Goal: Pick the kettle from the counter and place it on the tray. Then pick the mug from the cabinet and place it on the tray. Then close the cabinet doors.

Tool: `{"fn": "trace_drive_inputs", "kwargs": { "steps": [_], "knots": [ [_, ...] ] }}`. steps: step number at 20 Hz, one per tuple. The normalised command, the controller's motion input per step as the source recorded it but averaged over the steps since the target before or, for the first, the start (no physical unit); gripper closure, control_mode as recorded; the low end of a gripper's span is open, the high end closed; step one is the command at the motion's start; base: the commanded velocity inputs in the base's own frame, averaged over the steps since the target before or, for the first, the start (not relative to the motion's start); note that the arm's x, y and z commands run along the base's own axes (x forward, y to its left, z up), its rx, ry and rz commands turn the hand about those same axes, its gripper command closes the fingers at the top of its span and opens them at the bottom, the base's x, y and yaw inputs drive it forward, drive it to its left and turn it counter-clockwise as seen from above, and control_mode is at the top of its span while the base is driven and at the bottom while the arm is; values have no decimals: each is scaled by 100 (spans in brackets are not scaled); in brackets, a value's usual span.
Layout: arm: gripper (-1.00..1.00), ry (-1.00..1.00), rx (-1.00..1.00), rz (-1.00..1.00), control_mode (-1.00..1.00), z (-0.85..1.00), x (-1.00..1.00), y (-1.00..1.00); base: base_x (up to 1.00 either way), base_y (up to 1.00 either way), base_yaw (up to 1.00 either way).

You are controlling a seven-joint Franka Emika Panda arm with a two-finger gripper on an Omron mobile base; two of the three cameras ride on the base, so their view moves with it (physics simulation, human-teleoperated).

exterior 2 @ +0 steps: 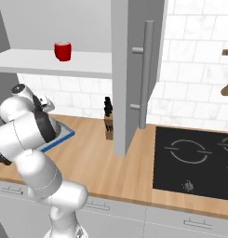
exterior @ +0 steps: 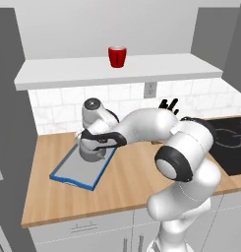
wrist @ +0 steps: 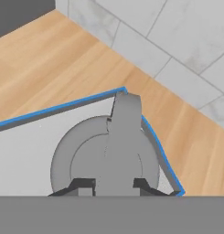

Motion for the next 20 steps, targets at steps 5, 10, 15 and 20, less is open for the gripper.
{"fn": "trace_drive_inputs", "kwargs": {
  "steps": [5, 10, 15, 20],
  "knots": [
    [100, 0, 0, 0, -100, -14, 9, 0, 0, 0, 0],
    [100, -1, 0, 0, -100, -11, 13, 0, 0, 0, 0],
    [-100, 0, 0, 0, -100, -19, 6, 0, 0, 0, 0],
    [-100, 0, 0, 0, -100, -16, 0, 0, 0, 0, 0]
  ]
}}
